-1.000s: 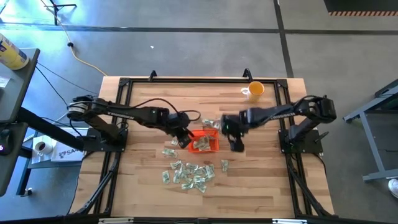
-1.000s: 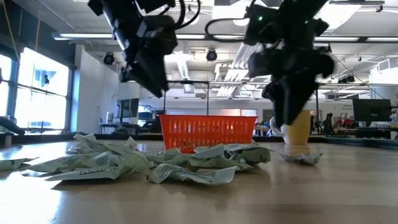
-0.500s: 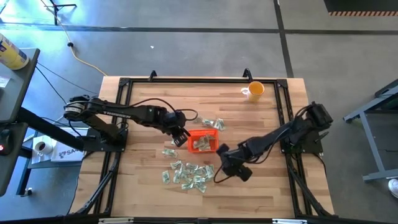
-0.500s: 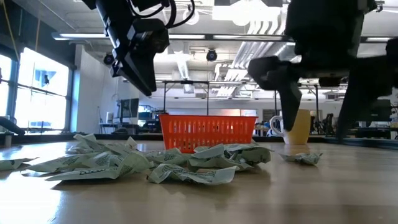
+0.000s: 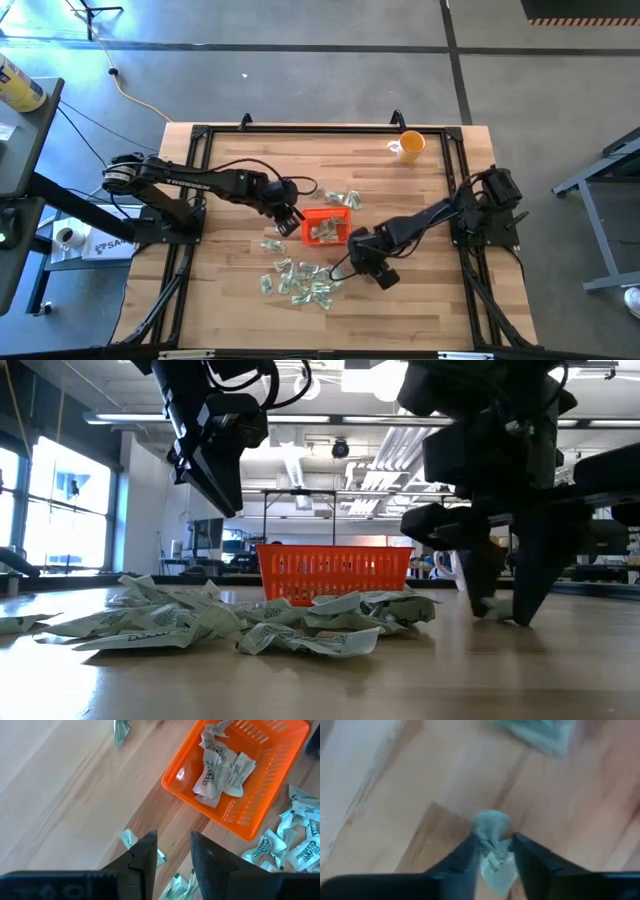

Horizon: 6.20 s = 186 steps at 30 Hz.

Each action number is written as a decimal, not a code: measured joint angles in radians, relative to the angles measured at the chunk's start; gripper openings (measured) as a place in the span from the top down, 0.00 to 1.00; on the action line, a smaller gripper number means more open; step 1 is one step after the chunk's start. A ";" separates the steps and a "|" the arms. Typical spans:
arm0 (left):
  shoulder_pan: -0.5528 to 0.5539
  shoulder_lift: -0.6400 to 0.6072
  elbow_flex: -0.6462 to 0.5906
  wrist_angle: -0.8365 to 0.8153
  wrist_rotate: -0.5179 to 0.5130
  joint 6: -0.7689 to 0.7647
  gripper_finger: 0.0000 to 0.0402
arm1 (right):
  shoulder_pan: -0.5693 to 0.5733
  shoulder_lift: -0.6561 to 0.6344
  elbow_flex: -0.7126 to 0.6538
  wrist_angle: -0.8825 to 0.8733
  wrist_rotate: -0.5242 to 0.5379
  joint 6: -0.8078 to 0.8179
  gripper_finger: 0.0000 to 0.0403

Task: Pick and place Stevia / Truvia into bins
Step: Put the stevia packet into the orange bin

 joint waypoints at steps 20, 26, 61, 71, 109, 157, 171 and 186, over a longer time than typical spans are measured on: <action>-0.055 -0.050 -0.034 -0.181 -0.087 -0.061 0.63 | -0.243 -0.007 0.332 -0.096 0.101 0.237 0.84; -0.035 -0.055 -0.124 -0.058 -0.038 -0.189 0.63 | -0.293 0.007 0.334 -0.105 0.014 0.328 0.54; 0.015 0.165 -0.112 0.153 -0.027 -0.125 0.94 | -0.268 -0.220 0.333 -0.241 0.414 0.324 0.25; -0.014 0.090 0.093 0.228 0.033 0.046 0.95 | -0.268 -0.320 0.333 -0.400 0.523 0.375 0.26; -0.228 -0.018 -0.201 0.049 0.066 0.017 0.30 | -0.132 -0.159 0.177 -0.161 0.266 0.266 0.25; -0.324 0.023 -0.309 0.335 -0.050 0.475 0.44 | -0.138 -0.158 0.096 -0.140 0.413 0.371 0.25; -0.280 0.139 -0.304 0.404 0.027 0.554 0.65 | -0.137 -0.158 0.061 -0.104 0.408 0.378 0.25; -0.237 0.136 -0.152 0.271 -0.117 0.597 0.91 | -0.132 -0.247 0.062 -0.101 0.518 0.343 0.26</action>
